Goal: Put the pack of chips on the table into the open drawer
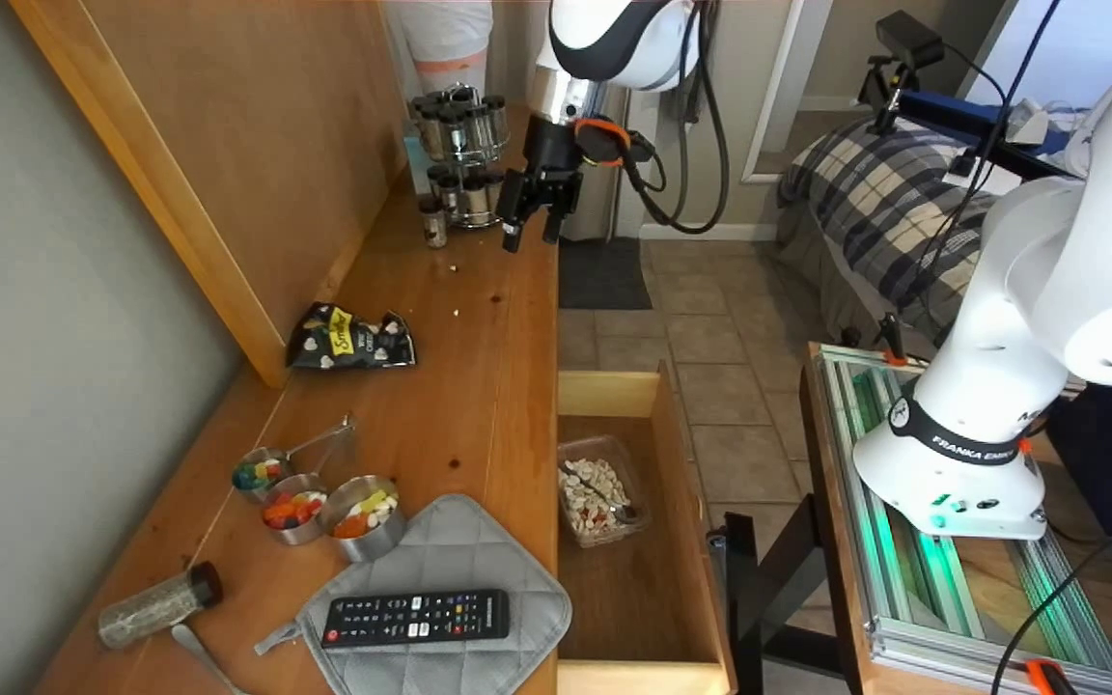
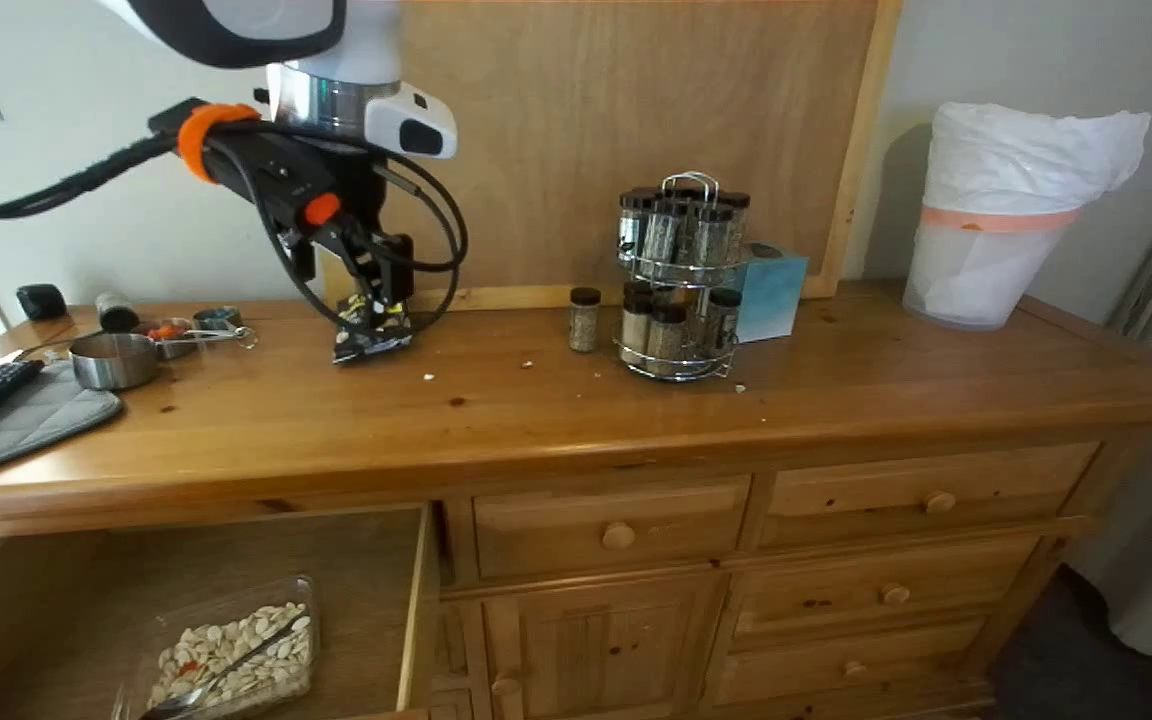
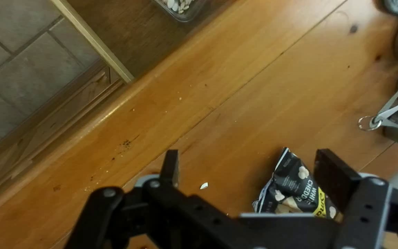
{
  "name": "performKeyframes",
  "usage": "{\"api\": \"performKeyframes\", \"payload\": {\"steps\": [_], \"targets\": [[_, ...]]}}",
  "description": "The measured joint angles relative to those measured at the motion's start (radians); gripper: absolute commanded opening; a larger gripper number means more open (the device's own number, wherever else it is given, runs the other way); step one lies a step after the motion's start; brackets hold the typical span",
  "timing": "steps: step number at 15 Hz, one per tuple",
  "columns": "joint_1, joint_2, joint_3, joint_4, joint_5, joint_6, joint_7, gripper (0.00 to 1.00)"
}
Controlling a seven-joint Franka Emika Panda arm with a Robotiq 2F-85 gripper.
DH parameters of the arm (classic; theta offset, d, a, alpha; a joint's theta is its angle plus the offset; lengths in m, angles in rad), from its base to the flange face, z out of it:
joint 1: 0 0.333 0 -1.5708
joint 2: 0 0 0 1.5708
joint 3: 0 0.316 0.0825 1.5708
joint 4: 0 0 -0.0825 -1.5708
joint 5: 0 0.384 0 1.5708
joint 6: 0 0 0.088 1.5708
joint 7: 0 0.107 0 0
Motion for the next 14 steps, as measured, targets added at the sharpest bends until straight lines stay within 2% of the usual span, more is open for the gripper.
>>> {"api": "performKeyframes", "payload": {"steps": [8, 14], "targets": [[-0.004, 0.237, 0.093, 0.226, 0.01, 0.109, 0.247, 1.0], [-0.012, 0.374, 0.122, 0.349, 0.016, 0.141, 0.305, 1.0]]}}
